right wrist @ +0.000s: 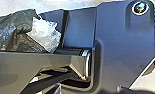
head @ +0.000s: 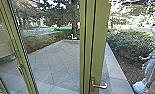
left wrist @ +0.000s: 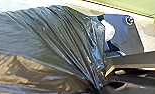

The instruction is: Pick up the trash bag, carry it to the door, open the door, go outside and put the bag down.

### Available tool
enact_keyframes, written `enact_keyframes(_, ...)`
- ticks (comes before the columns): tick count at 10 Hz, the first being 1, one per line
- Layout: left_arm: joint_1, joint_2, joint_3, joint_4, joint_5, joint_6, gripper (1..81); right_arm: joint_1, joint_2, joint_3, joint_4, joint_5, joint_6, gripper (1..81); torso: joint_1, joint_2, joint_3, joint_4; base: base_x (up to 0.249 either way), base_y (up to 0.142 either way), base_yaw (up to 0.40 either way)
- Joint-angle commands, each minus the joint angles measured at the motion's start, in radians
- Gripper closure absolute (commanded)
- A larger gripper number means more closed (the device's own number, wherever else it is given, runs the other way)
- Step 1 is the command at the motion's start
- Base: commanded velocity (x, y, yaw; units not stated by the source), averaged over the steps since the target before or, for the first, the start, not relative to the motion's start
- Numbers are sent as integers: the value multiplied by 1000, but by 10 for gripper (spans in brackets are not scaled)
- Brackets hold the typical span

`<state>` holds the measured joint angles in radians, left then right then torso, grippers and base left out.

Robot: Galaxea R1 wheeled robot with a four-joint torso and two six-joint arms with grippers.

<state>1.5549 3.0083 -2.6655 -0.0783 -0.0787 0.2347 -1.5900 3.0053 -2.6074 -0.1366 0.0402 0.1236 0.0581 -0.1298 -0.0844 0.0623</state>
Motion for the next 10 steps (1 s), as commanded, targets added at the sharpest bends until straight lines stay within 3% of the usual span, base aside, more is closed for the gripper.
enact_keyframes(1,-43,3,4,9,57,5,811,46,6,3,-15,-54,-4,10,0,0,0,0,0,0,231)
enact_keyframes(5,-42,5,1,5,60,5,811,37,14,3,-18,-48,-4,10,0,0,0,0,0,0,169)
enact_keyframes(10,-37,3,6,-1,54,3,811,27,14,3,-9,-48,-1,10,0,0,0,0,0,-19,0)
